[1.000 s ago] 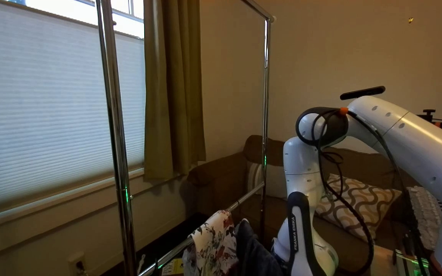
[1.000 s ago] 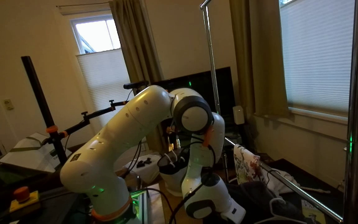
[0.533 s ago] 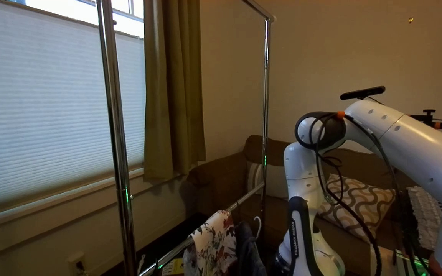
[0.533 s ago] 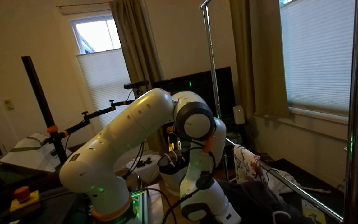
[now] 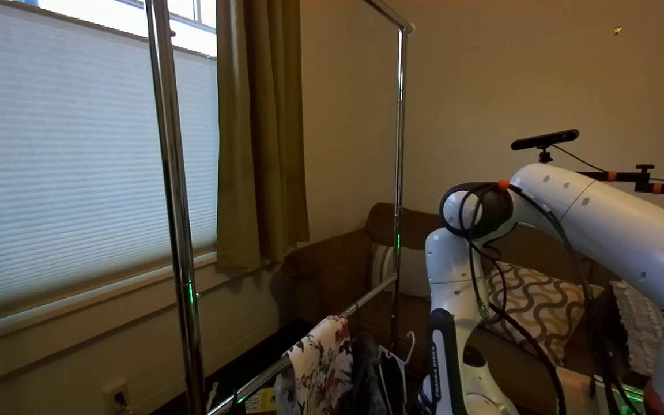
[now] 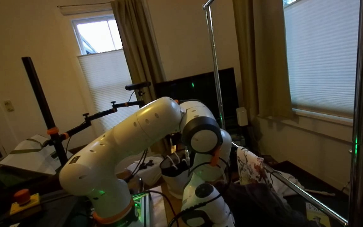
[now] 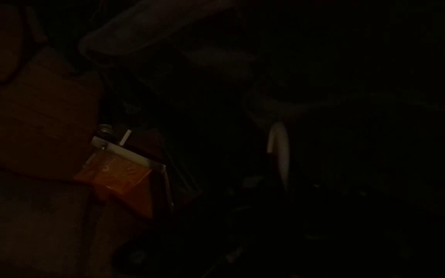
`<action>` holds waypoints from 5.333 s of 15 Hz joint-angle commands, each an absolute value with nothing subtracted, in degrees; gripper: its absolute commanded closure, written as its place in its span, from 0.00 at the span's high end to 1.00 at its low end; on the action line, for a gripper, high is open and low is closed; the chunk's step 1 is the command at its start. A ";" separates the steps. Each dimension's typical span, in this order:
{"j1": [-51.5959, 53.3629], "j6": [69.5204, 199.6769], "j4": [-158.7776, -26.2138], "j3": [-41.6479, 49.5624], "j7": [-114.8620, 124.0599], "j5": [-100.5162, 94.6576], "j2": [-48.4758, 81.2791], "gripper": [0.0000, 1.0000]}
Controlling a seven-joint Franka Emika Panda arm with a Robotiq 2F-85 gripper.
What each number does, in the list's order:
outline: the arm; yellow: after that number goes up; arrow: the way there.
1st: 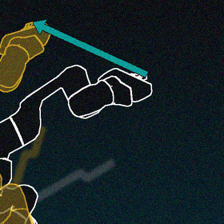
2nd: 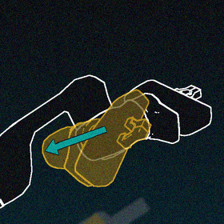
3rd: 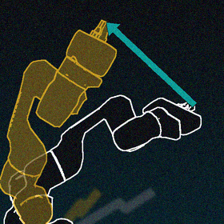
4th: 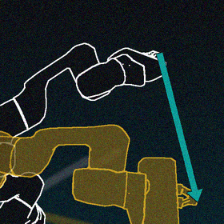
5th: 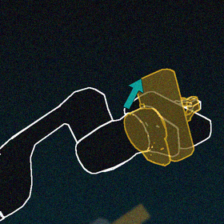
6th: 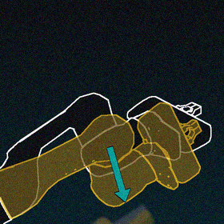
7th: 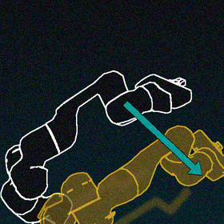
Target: Remove the white hang wire from the second rale and put it on the right corner on the first rale
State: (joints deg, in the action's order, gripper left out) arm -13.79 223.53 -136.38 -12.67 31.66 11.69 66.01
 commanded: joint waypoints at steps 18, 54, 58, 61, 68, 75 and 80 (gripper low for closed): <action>-0.78 190.61 -157.44 11.52 16.65 16.57 34.90 0.02; -1.36 217.35 -159.04 14.63 -38.08 60.28 1.78 0.02; -1.33 218.72 -157.65 14.64 -36.88 58.92 3.60 0.08; -2.06 215.66 -157.53 15.25 -43.68 55.16 -3.46 0.02; -10.79 203.85 -158.09 19.27 -67.72 46.60 -22.32 0.02; -36.58 177.29 -145.51 5.32 -72.98 53.58 -24.50 0.02; -39.87 176.51 -144.34 2.82 -68.87 51.54 -25.30 0.08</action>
